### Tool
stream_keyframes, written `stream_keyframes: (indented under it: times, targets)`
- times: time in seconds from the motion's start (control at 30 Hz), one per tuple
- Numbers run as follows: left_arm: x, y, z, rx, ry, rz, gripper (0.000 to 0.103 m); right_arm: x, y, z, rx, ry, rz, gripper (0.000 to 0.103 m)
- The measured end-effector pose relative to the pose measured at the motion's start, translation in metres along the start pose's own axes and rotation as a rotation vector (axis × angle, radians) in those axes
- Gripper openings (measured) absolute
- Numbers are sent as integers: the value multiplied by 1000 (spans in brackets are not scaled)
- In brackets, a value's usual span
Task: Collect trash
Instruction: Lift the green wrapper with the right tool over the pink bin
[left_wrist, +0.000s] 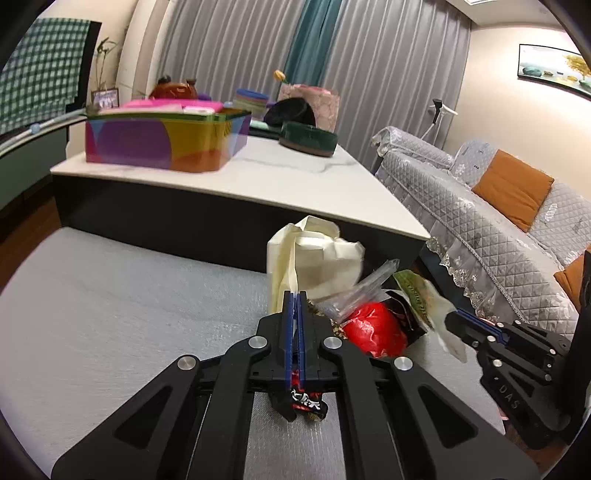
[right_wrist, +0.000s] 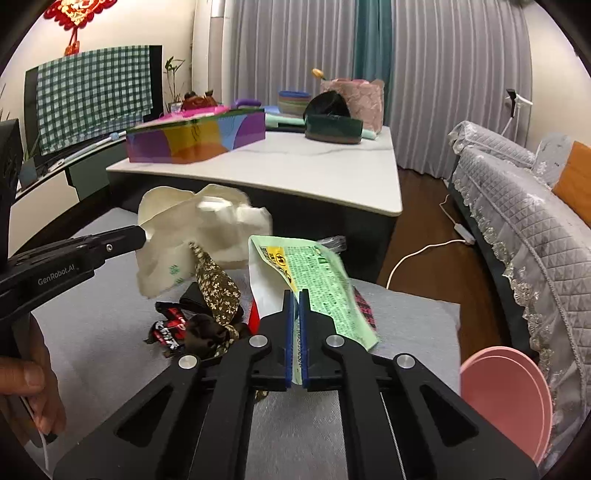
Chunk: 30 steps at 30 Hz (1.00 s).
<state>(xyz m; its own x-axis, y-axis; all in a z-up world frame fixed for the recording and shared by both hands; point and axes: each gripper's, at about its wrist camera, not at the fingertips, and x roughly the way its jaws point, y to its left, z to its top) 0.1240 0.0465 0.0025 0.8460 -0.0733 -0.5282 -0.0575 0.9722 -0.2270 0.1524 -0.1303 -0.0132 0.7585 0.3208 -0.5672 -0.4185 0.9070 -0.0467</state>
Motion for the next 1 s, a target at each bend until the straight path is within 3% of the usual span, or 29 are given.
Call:
stream_keyframes:
  times: [0.5, 1.0]
  targets:
    - [-61, -15, 2, 73, -58, 6, 2, -89, -12, 0, 48, -116, -24, 1]
    - [-85, -40, -11, 134, -71, -25, 2, -150, -45, -17, 113, -192, -87, 1]
